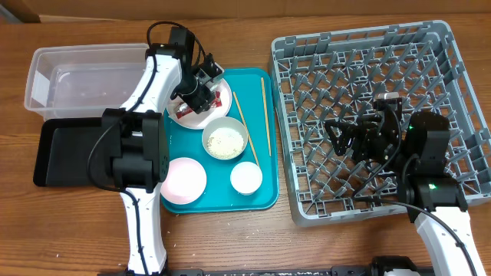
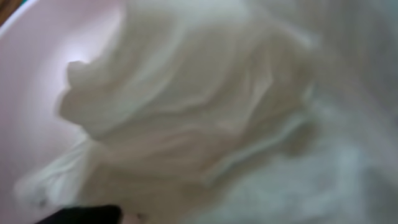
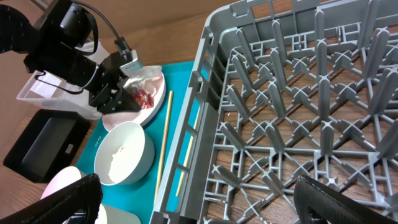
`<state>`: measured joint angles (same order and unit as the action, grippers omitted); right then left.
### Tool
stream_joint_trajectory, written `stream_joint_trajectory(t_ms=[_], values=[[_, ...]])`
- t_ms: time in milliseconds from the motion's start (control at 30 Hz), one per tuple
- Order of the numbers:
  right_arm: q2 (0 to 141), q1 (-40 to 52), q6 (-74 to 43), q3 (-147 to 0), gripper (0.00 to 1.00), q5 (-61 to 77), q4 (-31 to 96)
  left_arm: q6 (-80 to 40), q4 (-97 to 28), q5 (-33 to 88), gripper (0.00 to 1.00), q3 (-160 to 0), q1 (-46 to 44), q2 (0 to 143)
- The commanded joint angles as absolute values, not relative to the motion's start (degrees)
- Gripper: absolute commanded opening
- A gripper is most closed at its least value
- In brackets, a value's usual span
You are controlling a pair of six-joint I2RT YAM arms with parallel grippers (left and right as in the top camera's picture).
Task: Sort waste into correct bins and load items into the dishwasher
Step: 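Grasp the tissue and red wrapper on the pink plate with left gripper, then carry the tissue and wrapper to the clear bin and release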
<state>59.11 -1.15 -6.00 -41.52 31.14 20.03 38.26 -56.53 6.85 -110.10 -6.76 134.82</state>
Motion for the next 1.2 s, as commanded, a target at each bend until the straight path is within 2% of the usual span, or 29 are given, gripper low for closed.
stream_joint_trajectory(t_ms=[0, 67, 200, 500, 633, 867, 933, 1033, 1100, 1167], values=[[58.96, -1.58, -6.13, -43.05, 1.00, 31.62, 19.84, 38.19, -56.71, 5.76, 0.25, -110.76, -6.96, 137.08], [58.96, -1.58, -6.13, -43.05, 1.00, 31.62, 19.84, 35.88, -56.69, 5.78, 0.04, -111.31, -6.96, 137.03], [58.96, -1.58, -6.13, -43.05, 1.00, 31.64, 19.84, 24.03, -60.07, 6.02, 0.04, -117.84, -6.98, 137.03], [58.96, -1.58, -6.17, -43.05, 1.00, 31.68, 19.88, 4.51, -78.83, 2.11, 0.04, -150.04, -4.27, 136.94], [58.96, -1.58, -7.14, -43.05, 1.00, 32.25, 19.81, -3.07, -80.82, -4.99, 0.04, -153.12, 1.61, 136.94], [58.96, -1.58, -7.27, -43.05, 1.00, 32.27, 19.88, -5.34, -79.42, -4.93, 0.04, -149.88, 8.95, 139.17], [58.96, -1.58, -7.46, -43.05, 1.00, 32.27, 19.88, -5.34, -78.94, -4.91, 0.09, -149.84, 10.24, 140.64], [58.96, -1.58, -7.49, -43.05, 1.00, 32.27, 19.88, -5.10, -79.07, -4.91, 0.24, -149.84, 11.60, 143.37], [58.96, -1.58, -7.46, -43.05, 1.00, 32.25, 19.81, -5.13, -79.57, -4.91, 0.46, -149.84, 11.94, 144.64], [58.96, -1.58, -7.46, -43.05, 1.00, 32.25, 19.79, -5.10, -80.18, -4.86, 0.75, -149.84, 12.05, 145.62]])
